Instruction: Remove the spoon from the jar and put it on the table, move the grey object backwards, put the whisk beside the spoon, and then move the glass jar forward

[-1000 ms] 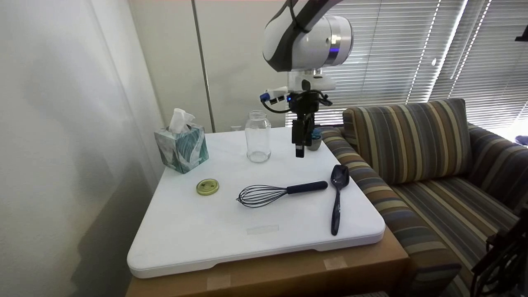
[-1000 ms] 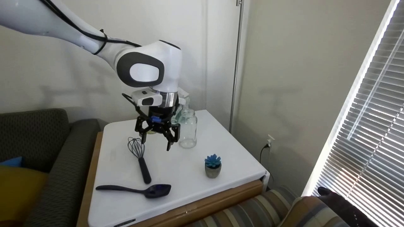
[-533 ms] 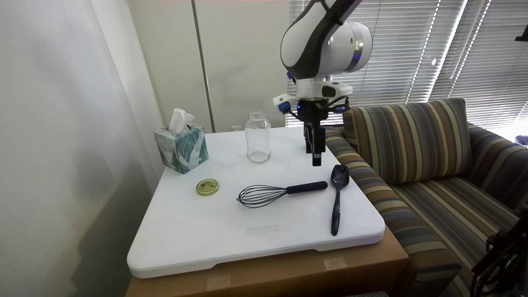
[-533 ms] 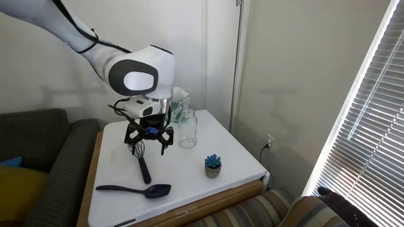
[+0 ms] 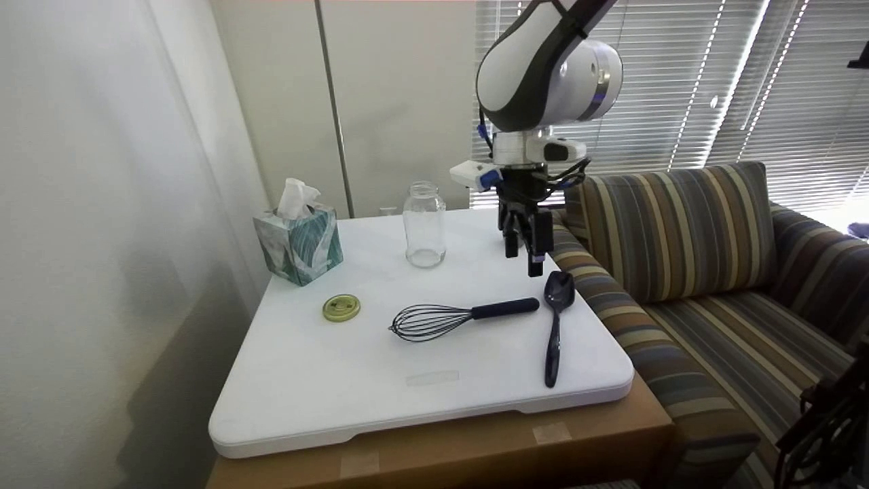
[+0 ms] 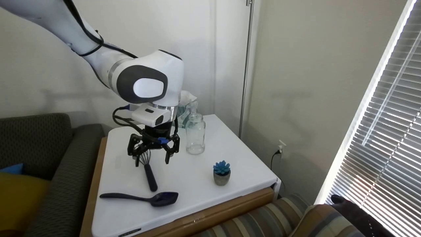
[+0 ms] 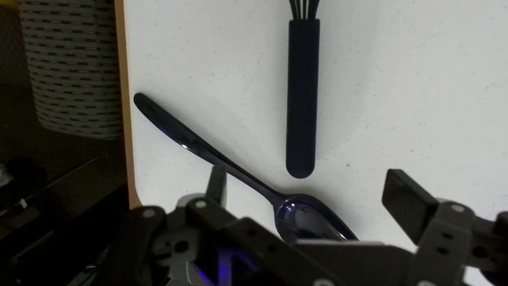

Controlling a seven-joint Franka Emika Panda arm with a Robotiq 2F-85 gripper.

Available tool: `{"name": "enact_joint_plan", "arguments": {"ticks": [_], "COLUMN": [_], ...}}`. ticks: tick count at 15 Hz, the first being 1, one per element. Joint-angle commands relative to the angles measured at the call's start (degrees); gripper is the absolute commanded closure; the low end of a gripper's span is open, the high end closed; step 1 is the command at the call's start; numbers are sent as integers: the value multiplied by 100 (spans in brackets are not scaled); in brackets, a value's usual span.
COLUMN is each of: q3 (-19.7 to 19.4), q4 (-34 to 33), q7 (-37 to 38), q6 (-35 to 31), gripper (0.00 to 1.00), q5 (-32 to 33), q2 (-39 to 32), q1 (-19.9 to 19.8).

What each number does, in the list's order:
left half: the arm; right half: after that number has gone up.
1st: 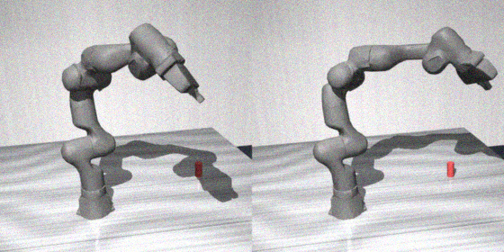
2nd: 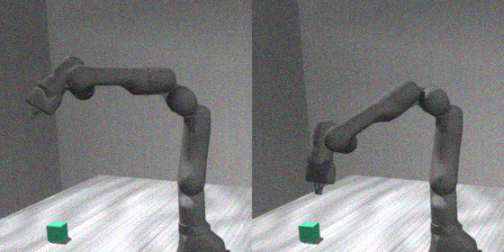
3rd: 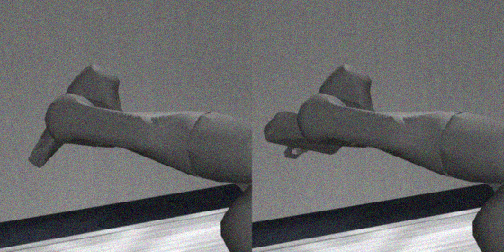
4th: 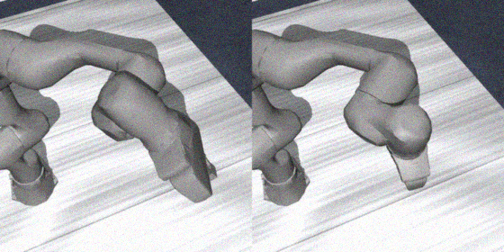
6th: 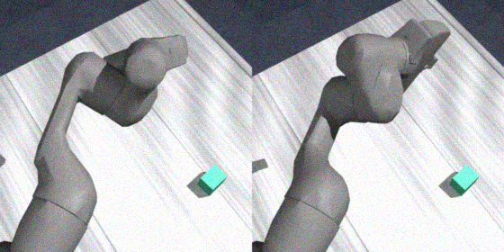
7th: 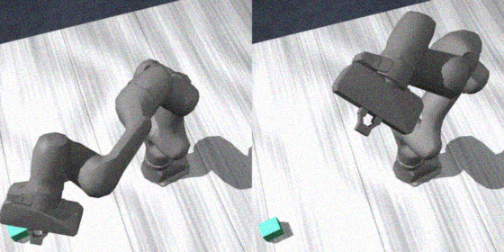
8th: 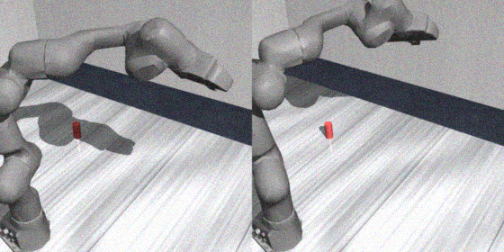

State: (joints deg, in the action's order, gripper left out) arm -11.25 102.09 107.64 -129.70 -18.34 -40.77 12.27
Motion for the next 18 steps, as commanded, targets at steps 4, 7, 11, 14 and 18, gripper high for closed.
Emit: {"name": "enact_joint_plan", "arguments": {"ticks": [4, 7, 11, 14, 18], "q3": [657, 1063, 1372, 1375, 1746], "q4": [92, 139, 673, 1241, 1607], "q7": [-750, -1372, -1623, -1488, -1201], "q6": [-376, -295, -1120, -2574, -4433], "gripper": [0, 0, 0, 0, 0], "q5": [518, 137, -639, -1487, -1965], "q2": [18, 14, 93, 155, -65], "q1": [-356, -652, -726, -365, -142]}}
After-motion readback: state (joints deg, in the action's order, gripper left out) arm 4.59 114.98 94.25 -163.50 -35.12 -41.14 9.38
